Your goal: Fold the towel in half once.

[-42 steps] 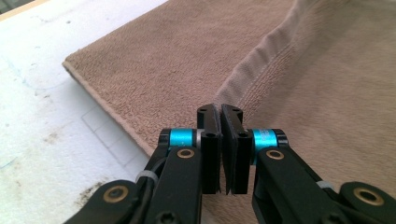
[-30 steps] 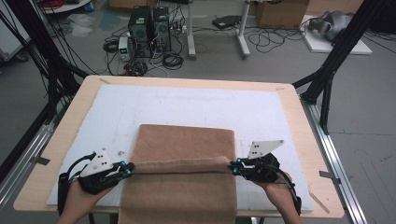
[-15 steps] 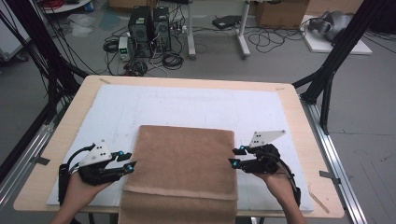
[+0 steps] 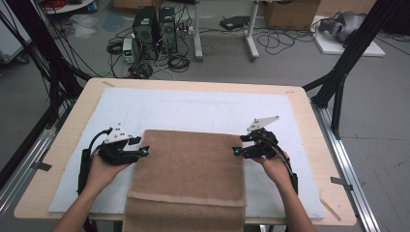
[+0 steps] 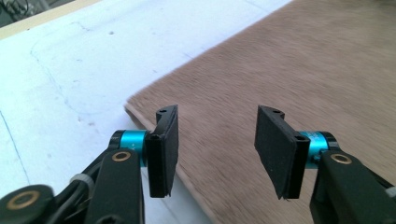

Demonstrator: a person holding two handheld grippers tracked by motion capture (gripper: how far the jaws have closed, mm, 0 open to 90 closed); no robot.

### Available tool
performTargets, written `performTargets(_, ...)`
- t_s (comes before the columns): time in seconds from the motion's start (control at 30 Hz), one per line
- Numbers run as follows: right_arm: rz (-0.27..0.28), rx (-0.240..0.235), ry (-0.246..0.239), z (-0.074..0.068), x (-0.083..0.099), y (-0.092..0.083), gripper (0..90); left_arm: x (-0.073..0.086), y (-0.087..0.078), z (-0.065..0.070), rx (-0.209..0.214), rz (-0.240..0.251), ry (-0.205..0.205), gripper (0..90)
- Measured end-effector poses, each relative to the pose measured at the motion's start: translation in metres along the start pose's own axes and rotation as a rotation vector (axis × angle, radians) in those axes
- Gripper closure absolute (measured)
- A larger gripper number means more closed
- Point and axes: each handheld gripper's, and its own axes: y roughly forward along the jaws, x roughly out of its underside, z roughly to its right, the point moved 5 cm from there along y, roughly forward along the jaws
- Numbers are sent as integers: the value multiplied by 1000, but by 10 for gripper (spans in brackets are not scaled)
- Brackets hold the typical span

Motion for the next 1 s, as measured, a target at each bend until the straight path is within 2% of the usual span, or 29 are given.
performTargets(0.07, -15, 12, 15, 9, -2, 6, 361, -3, 10, -9, 2, -12, -38, 484)
performTargets(0.17, -13, 24, 56, 21, 0, 14, 324, 0, 25, -23, -23, -30, -89, 476)
performTargets(0.23, -19, 36, 73, 27, 3, 20, 306, 4, 36, -31, -49, -74, -103, 459)
performTargets(0.33, -32, 37, 86, 33, 6, 28, 305, 8, 48, -39, -65, -92, -123, 448)
performTargets(0.47, -67, 40, 84, 36, 10, 40, 324, 13, 62, -45, -57, -134, -161, 428)
performTargets(0.53, -79, 28, 89, 36, 12, 45, 347, 14, 66, -43, -45, -135, -159, 441)
performTargets(0.6, -66, 19, 92, 37, 11, 45, 442, 13, 67, -41, -28, -127, -149, 483)
performTargets(0.63, -68, 12, 91, 37, 11, 45, 469, 13, 67, -40, -17, -126, -144, 537)
performTargets(0.67, -66, 12, 86, 37, 10, 45, 533, 13, 68, -40, -17, -120, -143, 569)
performTargets(0.7, -68, -4, 92, 36, 9, 45, 619, 12, 67, -40, -3, -122, -148, 614)
performTargets(0.73, -65, -37, 99, 35, 8, 47, 658, 12, 67, -39, 9, -118, -148, 666)
performTargets(0.77, -71, -46, 92, 35, 7, 47, 726, 12, 67, -39, 1, -120, -141, 703)
performTargets(0.8, -73, -61, 89, 33, 5, 48, 748, 11, 68, -39, -3, -117, -141, 735)
performTargets(0.87, -89, -55, 74, 32, 2, 48, 774, 9, 67, -40, -14, -118, -139, 791)
performTargets(0.97, -79, -36, 64, 35, -3, 46, 787, 5, 65, -44, -56, -87, -139, 817)
performTargets(1.0, -70, -32, 66, 36, -6, 45, 791, 3, 64, -46, -63, -80, -152, 822)
